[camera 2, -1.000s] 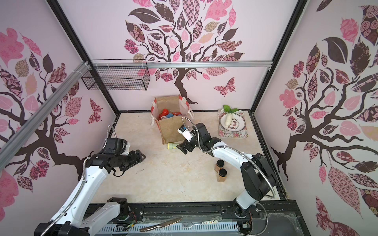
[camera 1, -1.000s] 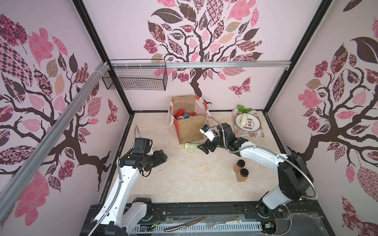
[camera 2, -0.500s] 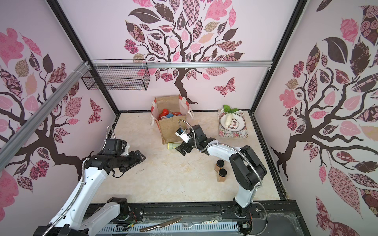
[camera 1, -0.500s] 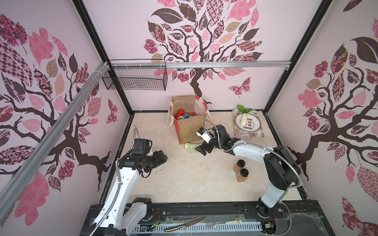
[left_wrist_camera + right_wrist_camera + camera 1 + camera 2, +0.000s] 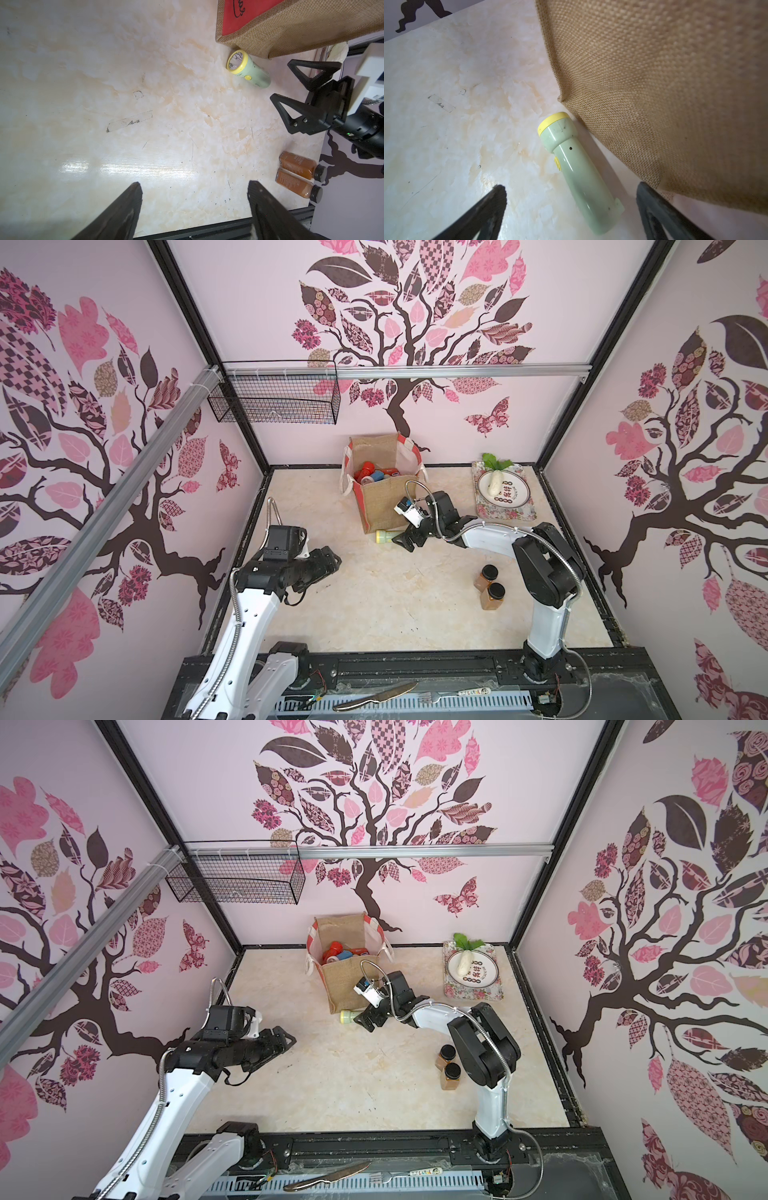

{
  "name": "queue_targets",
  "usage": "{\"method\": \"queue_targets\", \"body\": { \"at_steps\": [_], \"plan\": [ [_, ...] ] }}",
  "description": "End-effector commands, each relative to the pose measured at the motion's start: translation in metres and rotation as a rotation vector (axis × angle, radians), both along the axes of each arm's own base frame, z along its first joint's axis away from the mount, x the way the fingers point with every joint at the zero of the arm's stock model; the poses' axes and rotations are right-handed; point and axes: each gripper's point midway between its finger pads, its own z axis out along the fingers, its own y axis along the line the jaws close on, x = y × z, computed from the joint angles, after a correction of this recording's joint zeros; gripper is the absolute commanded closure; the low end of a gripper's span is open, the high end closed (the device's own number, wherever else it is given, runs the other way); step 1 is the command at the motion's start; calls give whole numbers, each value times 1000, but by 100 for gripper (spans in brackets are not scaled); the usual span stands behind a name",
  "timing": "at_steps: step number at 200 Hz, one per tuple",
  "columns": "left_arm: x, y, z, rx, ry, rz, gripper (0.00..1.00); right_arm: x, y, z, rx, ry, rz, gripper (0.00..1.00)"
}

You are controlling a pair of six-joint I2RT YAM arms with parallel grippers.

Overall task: Put the flashlights into the tote bags
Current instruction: Adjust the flashlight at the center of the board.

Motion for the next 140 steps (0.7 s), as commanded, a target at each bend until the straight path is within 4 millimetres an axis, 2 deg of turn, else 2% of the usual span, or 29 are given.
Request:
{"method": "queue_targets", "body": {
  "at_steps": [1, 69, 140],
  "plan": [
    [-2, -4, 9, -20, -17, -9, 17, 10, 10, -4, 30, 2, 34, 0],
    [0, -4, 11, -28, -22, -4, 17, 17, 16, -19, 48, 68, 35, 1],
    [-4, -1, 9, -46, -32, 24, 17, 8, 13, -39, 46, 174, 6, 2]
  ]
}}
